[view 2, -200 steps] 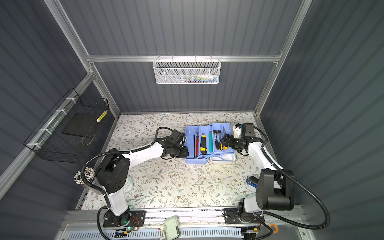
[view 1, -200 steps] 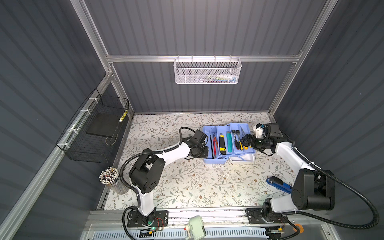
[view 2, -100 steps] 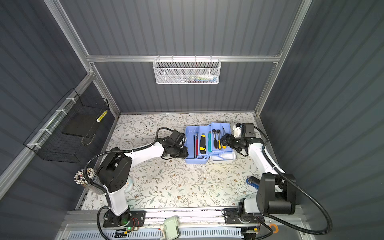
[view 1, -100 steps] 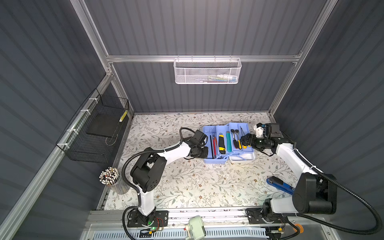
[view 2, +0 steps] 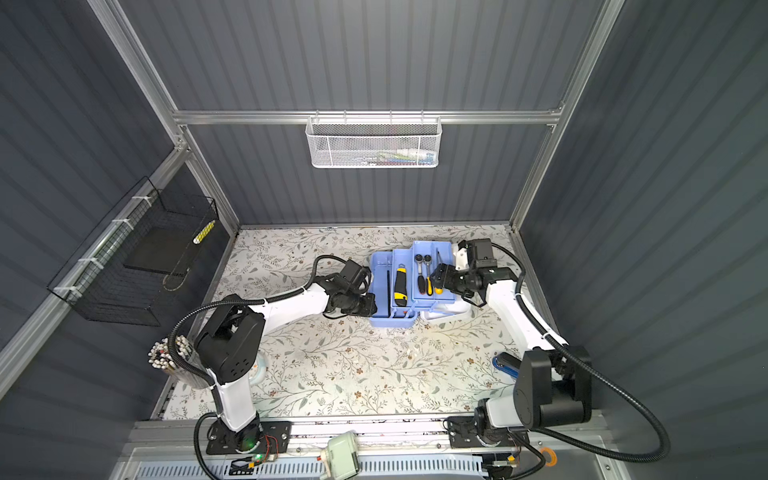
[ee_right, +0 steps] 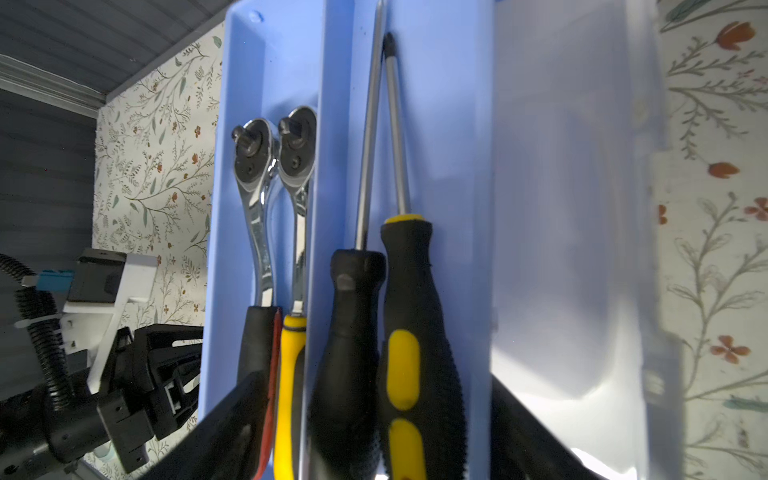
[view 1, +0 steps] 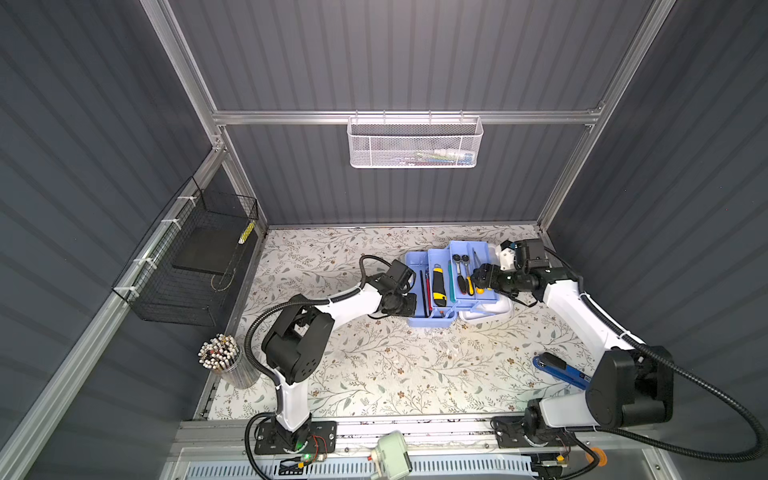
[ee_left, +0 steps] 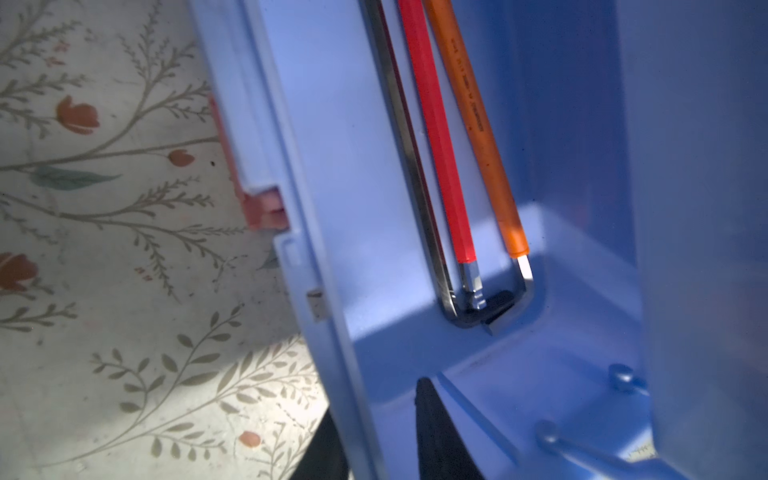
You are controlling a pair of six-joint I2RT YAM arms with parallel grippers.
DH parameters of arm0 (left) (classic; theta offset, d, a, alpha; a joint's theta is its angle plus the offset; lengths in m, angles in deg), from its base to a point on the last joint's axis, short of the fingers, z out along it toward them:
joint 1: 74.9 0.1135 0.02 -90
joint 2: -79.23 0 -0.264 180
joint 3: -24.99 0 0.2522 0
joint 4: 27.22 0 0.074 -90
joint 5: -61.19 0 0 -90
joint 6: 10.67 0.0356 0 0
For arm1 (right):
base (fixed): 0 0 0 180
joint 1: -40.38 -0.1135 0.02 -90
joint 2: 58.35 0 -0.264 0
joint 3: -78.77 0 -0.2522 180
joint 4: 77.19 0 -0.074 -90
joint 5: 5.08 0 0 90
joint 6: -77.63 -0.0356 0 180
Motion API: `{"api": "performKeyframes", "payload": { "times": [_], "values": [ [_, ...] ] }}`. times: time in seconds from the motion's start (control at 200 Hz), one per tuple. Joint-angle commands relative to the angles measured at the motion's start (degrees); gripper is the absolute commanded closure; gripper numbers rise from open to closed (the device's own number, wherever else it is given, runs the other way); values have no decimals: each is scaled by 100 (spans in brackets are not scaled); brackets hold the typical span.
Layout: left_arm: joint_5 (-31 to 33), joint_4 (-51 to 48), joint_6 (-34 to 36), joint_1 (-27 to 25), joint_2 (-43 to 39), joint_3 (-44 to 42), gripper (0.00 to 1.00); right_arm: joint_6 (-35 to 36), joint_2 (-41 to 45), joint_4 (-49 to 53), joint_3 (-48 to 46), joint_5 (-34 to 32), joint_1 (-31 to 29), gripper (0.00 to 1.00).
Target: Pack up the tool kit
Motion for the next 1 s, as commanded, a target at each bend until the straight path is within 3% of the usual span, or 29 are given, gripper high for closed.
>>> {"api": "performKeyframes", "payload": {
  "times": [0.0,0.23,0.63,0.995],
  "values": [
    [-397,349,-33,-98,73,274,72,-88,-31,11,442,-263,-336,21],
    [-428,460,-84,-97,56,236,72,-170,-227,267,823,-913,-695,21],
    [-484,529,-135,-94,26,177,71,-229,-684,604,1421,-1480,-1271,21],
    [147,125,-169,-13,-543,47,60,-212,-852,713,1539,-1702,-1427,20]
  ]
}}
